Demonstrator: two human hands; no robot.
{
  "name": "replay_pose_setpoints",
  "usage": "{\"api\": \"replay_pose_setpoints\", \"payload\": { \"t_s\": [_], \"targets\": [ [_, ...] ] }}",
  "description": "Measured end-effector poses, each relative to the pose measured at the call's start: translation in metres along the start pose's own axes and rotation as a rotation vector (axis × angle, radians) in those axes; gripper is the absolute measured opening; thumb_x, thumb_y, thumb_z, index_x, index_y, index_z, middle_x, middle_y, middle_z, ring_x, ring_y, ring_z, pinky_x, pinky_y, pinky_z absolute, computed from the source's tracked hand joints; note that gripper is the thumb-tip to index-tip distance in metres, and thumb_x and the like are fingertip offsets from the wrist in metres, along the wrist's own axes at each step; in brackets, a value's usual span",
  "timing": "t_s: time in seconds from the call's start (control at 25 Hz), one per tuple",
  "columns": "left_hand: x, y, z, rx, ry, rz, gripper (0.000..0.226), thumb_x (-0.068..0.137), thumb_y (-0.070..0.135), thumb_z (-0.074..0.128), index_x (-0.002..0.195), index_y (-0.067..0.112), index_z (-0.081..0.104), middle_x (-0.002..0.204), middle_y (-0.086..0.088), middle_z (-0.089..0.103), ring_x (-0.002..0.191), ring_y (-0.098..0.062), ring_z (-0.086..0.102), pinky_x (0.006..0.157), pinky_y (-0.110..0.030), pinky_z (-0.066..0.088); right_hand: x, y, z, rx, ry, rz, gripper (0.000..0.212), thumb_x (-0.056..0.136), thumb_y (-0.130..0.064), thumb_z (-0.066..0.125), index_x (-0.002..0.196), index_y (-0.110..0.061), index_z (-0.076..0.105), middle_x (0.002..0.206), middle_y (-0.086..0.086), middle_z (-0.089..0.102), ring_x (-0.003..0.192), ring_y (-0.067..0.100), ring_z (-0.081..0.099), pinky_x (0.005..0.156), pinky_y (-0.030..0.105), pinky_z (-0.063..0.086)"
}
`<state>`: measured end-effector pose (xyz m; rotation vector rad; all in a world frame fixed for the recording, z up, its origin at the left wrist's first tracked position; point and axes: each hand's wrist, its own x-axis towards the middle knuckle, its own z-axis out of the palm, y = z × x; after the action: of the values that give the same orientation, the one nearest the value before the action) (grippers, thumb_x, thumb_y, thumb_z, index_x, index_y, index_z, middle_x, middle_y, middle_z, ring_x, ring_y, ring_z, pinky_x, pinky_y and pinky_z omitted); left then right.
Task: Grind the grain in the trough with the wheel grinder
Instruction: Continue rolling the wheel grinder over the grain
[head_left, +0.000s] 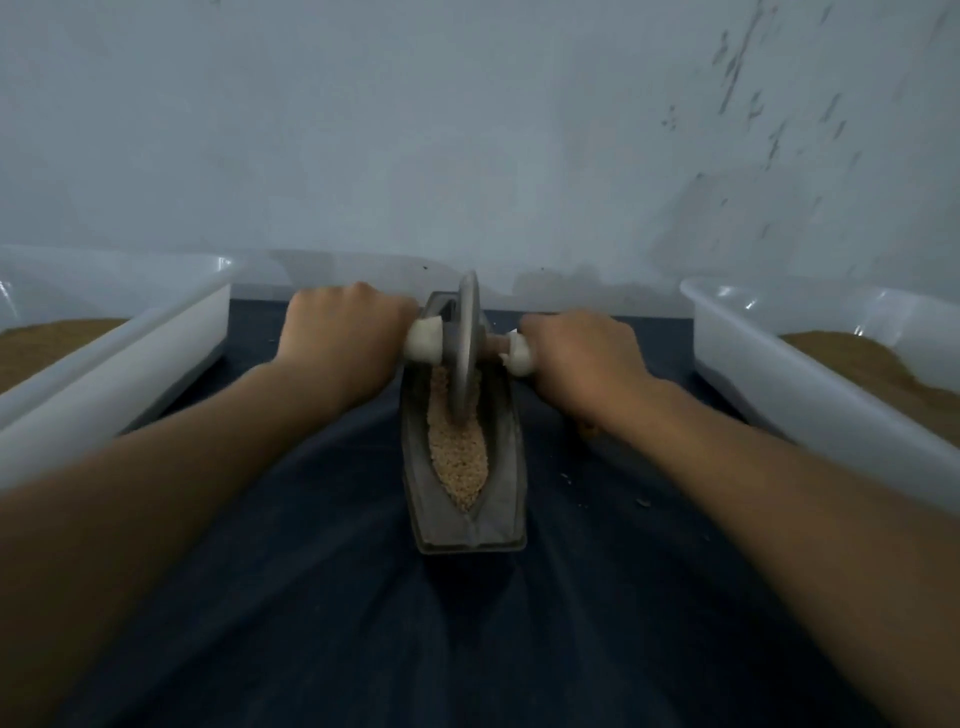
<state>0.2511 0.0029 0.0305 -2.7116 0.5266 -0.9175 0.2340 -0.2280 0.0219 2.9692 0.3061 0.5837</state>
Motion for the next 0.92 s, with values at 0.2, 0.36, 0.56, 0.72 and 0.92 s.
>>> {"api": "replay_pose_setpoints", "payload": {
  "t_s": [0.2, 0.36, 0.56, 0.72, 0.92],
  "targets": [
    [-0.012, -0.025, -0.019, -0.280, -0.589, 0.173, 0.021, 0.067, 0.036, 0.075, 0.069, 0.030, 0.056, 0.062, 0.011, 0.059, 0.052, -0.002, 0.056, 0.046, -0.018, 0.036, -0.021, 0.012, -0.030, 0.001, -0.235, -0.143, 0.015, 0.057, -0.035, 0.060, 0.069, -0.035, 0.050, 0.065, -0.012, 0.056, 0.057, 0.009, 0.054, 0.046, 0.024, 0.035],
    [0.003, -0.005, 0.004, -0.080, -0.177, -0.026, 0.009, 0.087, 0.033, 0.063, 0.086, 0.027, 0.057, 0.082, 0.000, 0.064, 0.071, -0.021, 0.064, 0.057, -0.030, 0.042, 0.007, -0.007, -0.001, -0.069, 0.137, 0.025, 0.013, 0.081, -0.031, 0.071, 0.087, -0.028, 0.059, 0.079, -0.001, 0.061, 0.067, 0.023, 0.055, 0.052, 0.028, 0.035],
    [0.010, -0.005, -0.005, -0.018, -0.164, 0.053, 0.007, 0.088, 0.030, 0.057, 0.094, 0.034, 0.059, 0.084, 0.002, 0.059, 0.076, -0.024, 0.061, 0.060, -0.034, 0.042, -0.003, -0.001, 0.003, -0.035, 0.059, 0.049, 0.014, 0.084, -0.032, 0.069, 0.093, -0.029, 0.059, 0.081, -0.002, 0.059, 0.073, 0.026, 0.061, 0.056, 0.032, 0.041],
    [-0.030, -0.026, -0.015, -0.080, -0.096, 0.266, 0.012, 0.062, 0.042, 0.057, 0.072, 0.043, 0.051, 0.056, 0.016, 0.041, 0.048, -0.008, 0.041, 0.043, -0.023, 0.037, -0.048, 0.008, -0.011, -0.208, 0.421, -0.127, 0.036, 0.040, -0.047, 0.068, 0.064, -0.035, 0.044, 0.057, -0.018, 0.006, 0.046, -0.001, 0.001, 0.043, 0.014, -0.001],
    [0.004, 0.005, 0.003, 0.062, 0.040, -0.064, 0.003, 0.087, 0.022, 0.058, 0.089, 0.025, 0.057, 0.074, -0.002, 0.058, 0.066, -0.029, 0.060, 0.053, -0.032, 0.037, 0.005, -0.011, 0.010, -0.042, 0.167, 0.123, 0.012, 0.086, -0.032, 0.065, 0.097, -0.028, 0.061, 0.081, 0.000, 0.061, 0.070, 0.028, 0.058, 0.057, 0.031, 0.039]
  ]
}}
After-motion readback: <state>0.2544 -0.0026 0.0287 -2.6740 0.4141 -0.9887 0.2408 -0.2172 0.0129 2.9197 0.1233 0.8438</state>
